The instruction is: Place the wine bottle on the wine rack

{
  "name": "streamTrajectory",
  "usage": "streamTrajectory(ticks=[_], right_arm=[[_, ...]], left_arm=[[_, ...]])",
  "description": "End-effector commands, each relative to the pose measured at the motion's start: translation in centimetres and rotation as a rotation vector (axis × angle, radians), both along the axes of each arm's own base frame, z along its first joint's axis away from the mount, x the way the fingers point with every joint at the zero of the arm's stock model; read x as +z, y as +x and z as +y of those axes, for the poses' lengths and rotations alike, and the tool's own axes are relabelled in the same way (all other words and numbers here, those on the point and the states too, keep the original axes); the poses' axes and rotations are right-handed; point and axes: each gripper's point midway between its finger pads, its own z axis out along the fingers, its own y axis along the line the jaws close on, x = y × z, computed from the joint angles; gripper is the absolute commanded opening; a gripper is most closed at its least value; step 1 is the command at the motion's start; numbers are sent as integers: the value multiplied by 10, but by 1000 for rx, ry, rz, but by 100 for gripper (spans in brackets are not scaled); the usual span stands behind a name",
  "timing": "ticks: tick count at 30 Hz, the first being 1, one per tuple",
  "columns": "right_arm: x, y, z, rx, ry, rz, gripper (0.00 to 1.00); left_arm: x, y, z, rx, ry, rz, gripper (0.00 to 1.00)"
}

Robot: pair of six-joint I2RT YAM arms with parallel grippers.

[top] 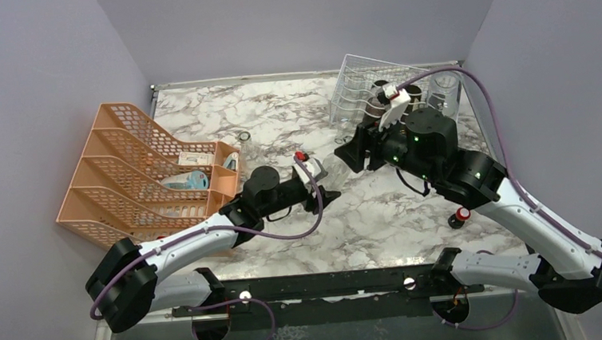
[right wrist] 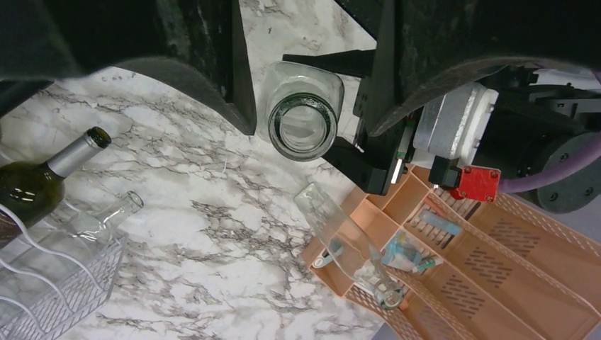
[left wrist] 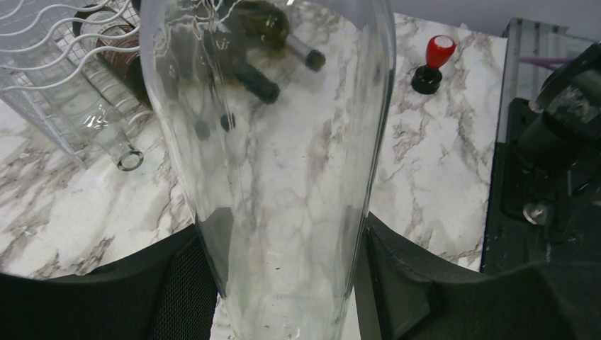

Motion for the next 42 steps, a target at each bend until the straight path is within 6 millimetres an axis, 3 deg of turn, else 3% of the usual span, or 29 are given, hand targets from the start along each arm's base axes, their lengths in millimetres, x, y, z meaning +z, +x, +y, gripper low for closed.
streamTrajectory(ticks=[1, 5, 11, 14, 20, 27, 35, 42], right_arm=[[14, -7, -20, -38, 25, -59, 65], [28, -17, -37, -56, 36, -93, 70], [44, -34, -54, -31, 34, -122, 74], [40, -37, -55, -12, -2, -104, 76], [6, -38, -41, 52, -112, -5, 79], [-30, -35, -31, 67, -166, 85, 80], [-63, -29, -26, 36, -200, 164, 79], [-81, -26, -19, 26, -210, 208, 70]], left_arm=[[37, 12, -5, -12, -3, -232, 0], [48, 17, -7, -53, 68, -460, 0], [67, 18, -11, -152, 211, -942, 0], [80, 26, -14, -147, 269, -1117, 0], [107, 36, -24, -125, 358, -1387, 0], [116, 41, -28, -99, 443, -1530, 0], [114, 39, -30, -98, 456, -1541, 0], [114, 41, -29, -85, 465, -1536, 0]])
